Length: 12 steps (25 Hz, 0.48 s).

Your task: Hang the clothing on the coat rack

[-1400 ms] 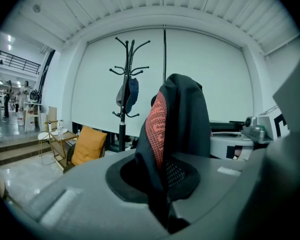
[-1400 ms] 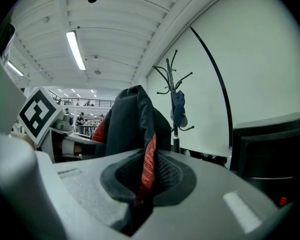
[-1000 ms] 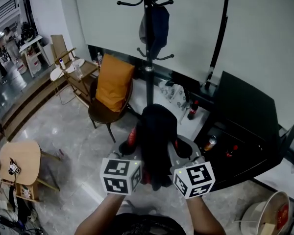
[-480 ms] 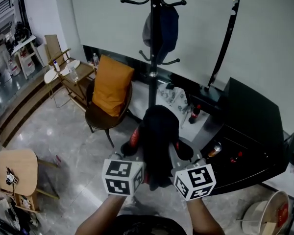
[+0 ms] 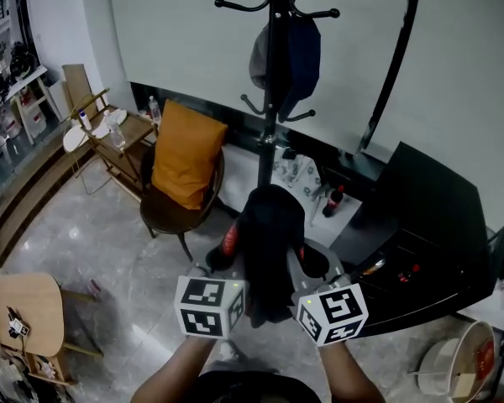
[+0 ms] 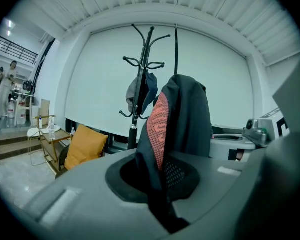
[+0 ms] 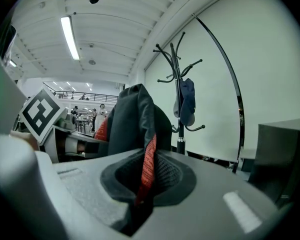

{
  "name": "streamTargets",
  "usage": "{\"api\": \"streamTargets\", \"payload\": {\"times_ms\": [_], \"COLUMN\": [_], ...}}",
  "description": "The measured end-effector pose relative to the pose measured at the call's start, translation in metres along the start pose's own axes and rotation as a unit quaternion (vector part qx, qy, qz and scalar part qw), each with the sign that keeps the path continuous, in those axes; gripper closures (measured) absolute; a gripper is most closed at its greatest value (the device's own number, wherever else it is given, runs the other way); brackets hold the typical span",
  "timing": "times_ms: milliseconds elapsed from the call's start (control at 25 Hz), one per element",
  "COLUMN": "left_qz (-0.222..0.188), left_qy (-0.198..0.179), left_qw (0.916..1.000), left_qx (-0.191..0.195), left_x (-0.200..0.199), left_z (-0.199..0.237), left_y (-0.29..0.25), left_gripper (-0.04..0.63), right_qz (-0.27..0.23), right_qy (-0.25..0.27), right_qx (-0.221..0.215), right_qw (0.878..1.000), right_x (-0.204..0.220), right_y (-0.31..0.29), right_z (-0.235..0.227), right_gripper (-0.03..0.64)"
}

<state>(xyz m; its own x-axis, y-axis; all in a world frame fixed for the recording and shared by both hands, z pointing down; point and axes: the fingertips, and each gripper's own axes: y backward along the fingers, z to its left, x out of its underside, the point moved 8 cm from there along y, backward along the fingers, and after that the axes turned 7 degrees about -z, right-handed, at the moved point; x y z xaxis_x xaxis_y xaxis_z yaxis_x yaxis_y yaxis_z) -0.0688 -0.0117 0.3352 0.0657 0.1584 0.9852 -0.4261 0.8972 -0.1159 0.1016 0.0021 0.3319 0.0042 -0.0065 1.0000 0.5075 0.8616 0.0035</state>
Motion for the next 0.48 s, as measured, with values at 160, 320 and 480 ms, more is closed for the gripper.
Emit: {"api": "streamTargets", "payload": {"times_ms": [160, 320, 480], "left_qz": [-0.001, -0.001, -0.002], "left_qy": [0.004, 0.005, 0.004], "left_qw": [0.9999, 0.9998, 0.9993], "left_qx": [0.009, 0.021, 0.037], "left_x": [-0.004, -0.006, -0.009], "left_z": [0.021, 0.038, 0.052], "left_y": [-0.004, -0.009, -0.016], "left_gripper": [0.572, 0.572, 0.572], "right_qz": [0.003, 0.005, 0.007], "right_qy": [0.006, 0.009, 0.012], "right_qx": [0.008, 0.02, 0.036], "right_qw": [1.0, 1.0, 0.999], "right_x": [-0.002, -0.003, -0.003], "right_y": [-0.017, -0.031, -0.044], "right_z": [0.01, 0.019, 0.022], "right_gripper": [0.588, 0.588, 0.588]}}
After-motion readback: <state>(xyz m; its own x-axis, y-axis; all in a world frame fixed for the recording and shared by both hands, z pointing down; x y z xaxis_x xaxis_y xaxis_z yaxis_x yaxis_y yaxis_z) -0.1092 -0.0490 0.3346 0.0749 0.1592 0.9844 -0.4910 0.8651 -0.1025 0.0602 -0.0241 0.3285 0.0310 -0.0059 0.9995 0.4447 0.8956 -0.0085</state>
